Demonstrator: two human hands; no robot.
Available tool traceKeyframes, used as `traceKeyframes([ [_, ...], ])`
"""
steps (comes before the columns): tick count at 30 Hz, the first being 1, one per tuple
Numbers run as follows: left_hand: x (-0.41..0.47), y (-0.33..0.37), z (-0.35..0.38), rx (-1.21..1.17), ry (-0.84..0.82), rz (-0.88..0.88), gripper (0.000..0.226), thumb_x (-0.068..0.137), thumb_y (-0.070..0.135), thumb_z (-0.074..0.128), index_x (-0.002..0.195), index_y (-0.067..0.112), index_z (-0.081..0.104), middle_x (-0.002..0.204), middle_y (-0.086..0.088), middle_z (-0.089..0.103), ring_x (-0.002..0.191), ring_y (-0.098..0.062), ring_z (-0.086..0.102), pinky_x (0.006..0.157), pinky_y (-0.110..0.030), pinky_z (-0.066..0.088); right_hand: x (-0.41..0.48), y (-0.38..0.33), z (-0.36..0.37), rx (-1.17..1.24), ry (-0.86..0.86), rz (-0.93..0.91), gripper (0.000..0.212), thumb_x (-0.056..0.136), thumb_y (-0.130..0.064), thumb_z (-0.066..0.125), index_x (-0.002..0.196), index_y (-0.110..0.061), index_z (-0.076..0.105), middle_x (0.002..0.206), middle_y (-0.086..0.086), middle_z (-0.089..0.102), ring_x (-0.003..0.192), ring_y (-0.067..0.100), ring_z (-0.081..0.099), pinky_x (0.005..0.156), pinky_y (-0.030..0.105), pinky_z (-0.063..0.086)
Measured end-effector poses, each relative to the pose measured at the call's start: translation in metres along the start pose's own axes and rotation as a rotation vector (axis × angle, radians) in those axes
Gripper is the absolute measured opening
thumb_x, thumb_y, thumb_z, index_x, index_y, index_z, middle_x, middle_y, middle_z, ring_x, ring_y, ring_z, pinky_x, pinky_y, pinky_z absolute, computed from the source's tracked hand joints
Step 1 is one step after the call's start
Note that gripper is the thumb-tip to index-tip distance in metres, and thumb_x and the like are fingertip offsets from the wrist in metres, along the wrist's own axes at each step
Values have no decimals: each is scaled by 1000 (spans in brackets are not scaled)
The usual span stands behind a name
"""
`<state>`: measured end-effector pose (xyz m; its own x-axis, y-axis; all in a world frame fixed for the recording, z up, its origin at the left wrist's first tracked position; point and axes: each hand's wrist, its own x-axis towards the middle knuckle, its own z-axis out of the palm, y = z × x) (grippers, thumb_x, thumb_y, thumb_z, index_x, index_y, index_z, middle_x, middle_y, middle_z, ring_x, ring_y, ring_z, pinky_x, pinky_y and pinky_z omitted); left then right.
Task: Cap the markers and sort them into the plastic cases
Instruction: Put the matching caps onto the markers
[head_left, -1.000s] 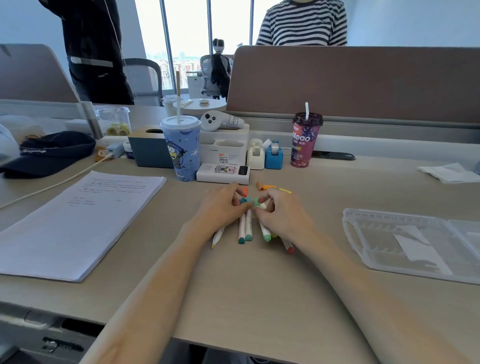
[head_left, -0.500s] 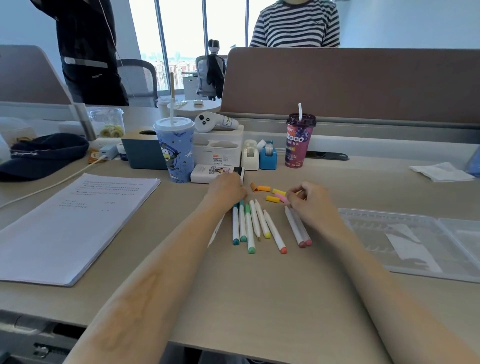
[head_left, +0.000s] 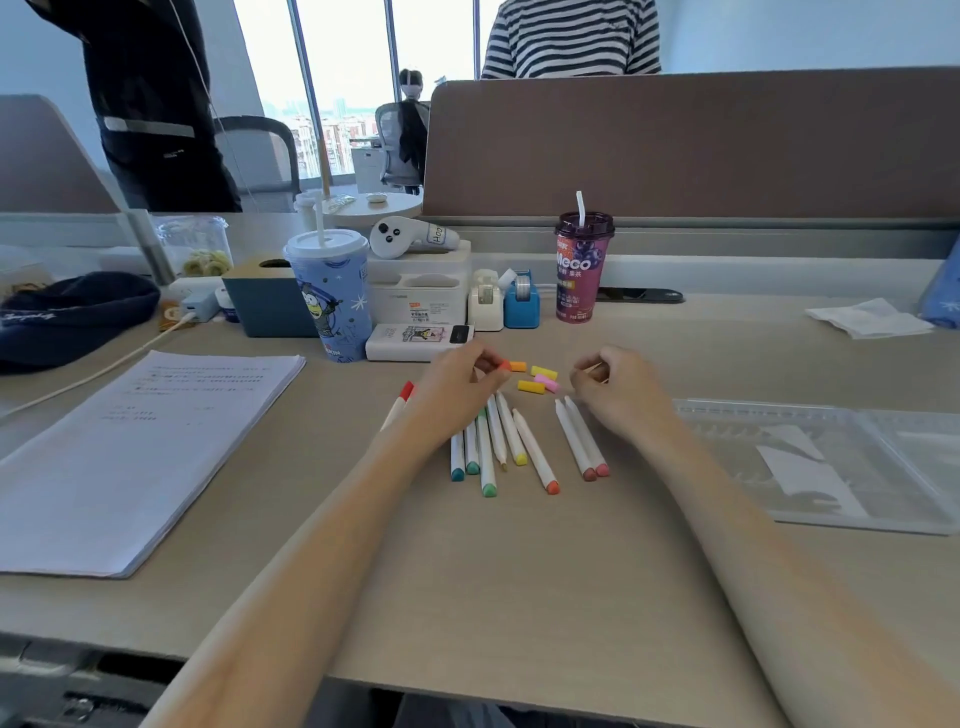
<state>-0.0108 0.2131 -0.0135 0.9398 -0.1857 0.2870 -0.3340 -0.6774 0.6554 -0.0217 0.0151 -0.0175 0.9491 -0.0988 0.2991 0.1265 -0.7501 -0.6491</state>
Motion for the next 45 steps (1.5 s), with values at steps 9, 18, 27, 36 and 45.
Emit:
traceKeyframes([
  [9, -20, -5, -4, -260, -77, -13, 18, 93, 25, 59, 110, 24, 64, 108, 6, 70, 101, -6, 63, 93, -23, 46, -9, -8, 6, -16, -86, -138, 12, 93, -25, 60, 102, -20, 66, 93, -5, 62, 86, 9, 56, 72, 24, 46],
  [18, -20, -7, -16, -517, -89, -57, 12, 94, 16, 59, 106, 13, 60, 103, 0, 73, 103, -5, 66, 94, -21, 46, -14, -15, 11, -59, -118, -194, 16, 94, -23, 58, 109, -20, 64, 96, -5, 62, 87, 9, 54, 78, 26, 49],
  [27, -18, -6, -20, -544, -55, -101, 9, 93, 16, 60, 99, 18, 54, 97, 5, 73, 98, -1, 66, 84, -15, 46, -16, -17, 10, -56, -40, -204, 14, 95, -22, 58, 106, -19, 65, 90, -9, 58, 83, 8, 52, 73, 22, 44],
  [36, -17, -22, -33, -343, 72, 15, 21, 96, 20, 56, 116, 26, 59, 103, 10, 65, 97, 1, 59, 79, -8, 42, -14, -13, 4, -18, 13, -172, 15, 94, -19, 58, 107, -18, 65, 96, -5, 62, 88, 10, 55, 76, 24, 46],
  [45, -16, -35, -40, -208, 75, 23, 31, 97, 18, 53, 127, 22, 59, 120, 7, 59, 109, -7, 54, 93, -20, 42, -13, -12, -3, -27, 26, -124, 20, 96, -13, 55, 114, -11, 64, 109, 4, 65, 92, 11, 52, 78, 21, 42],
])
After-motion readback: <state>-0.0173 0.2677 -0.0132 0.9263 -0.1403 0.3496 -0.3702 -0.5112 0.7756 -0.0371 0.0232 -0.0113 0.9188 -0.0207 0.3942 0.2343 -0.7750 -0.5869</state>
